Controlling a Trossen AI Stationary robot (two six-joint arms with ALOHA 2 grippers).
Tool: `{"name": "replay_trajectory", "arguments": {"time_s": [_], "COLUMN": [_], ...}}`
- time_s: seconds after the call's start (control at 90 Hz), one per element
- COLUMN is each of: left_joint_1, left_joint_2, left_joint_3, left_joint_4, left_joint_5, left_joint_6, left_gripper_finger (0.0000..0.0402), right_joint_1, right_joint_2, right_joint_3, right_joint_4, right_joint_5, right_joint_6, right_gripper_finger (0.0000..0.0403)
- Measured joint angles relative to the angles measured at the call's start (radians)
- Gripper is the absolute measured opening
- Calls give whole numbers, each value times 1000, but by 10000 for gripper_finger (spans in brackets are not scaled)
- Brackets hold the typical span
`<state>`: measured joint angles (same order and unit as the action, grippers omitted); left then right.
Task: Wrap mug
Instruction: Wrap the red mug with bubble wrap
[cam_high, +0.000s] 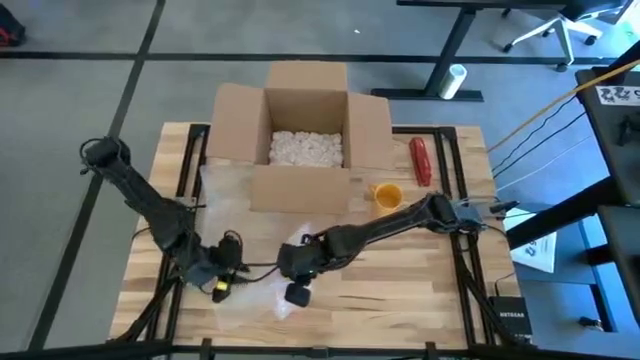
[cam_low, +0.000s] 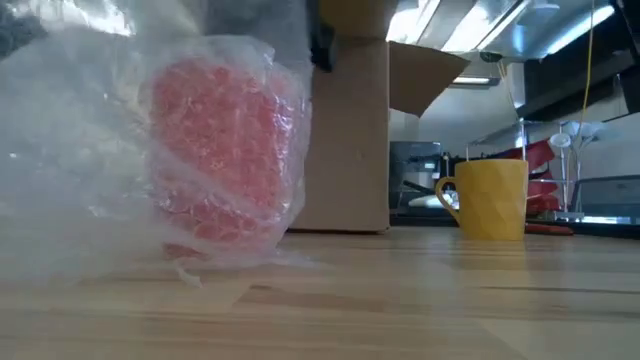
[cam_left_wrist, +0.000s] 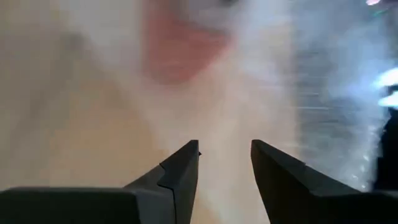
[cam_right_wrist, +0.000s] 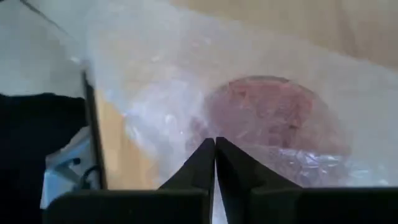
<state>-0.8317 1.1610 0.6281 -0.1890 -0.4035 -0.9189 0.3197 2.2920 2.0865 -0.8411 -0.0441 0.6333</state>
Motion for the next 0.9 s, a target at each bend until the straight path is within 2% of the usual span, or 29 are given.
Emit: {"name": "replay_trajectory", "arguments": {"time_s": [0.1,0.2,0.289,0.367,0.522,0.644,0.811,0.9], "left_joint_1": [-21,-29,-23,-6,32,61,98,118], "left_joint_2": [49,80,97,110,154,188,213,223], "left_joint_3": [0,0,0,0,1,2,1,1], "left_joint_4": [163,280,312,315,412,498,512,514], "left_joint_5": [-23,-93,-166,-190,-196,-196,-196,-194], "left_joint_6": [64,148,194,202,265,337,363,363], "left_gripper_finger": [131,131,131,131,131,131,131,131], "right_joint_1": [-2,-7,-6,3,21,29,49,56], "right_joint_2": [38,78,90,91,75,62,65,38], "right_joint_3": [2,3,4,3,46,158,264,249], "right_joint_4": [-27,-7,33,66,56,-35,-187,-187], "right_joint_5": [53,79,79,75,90,87,116,132], "right_joint_6": [21,45,48,51,63,69,71,88], "right_gripper_finger": [0,0,0,0,0,0,0,0]}}
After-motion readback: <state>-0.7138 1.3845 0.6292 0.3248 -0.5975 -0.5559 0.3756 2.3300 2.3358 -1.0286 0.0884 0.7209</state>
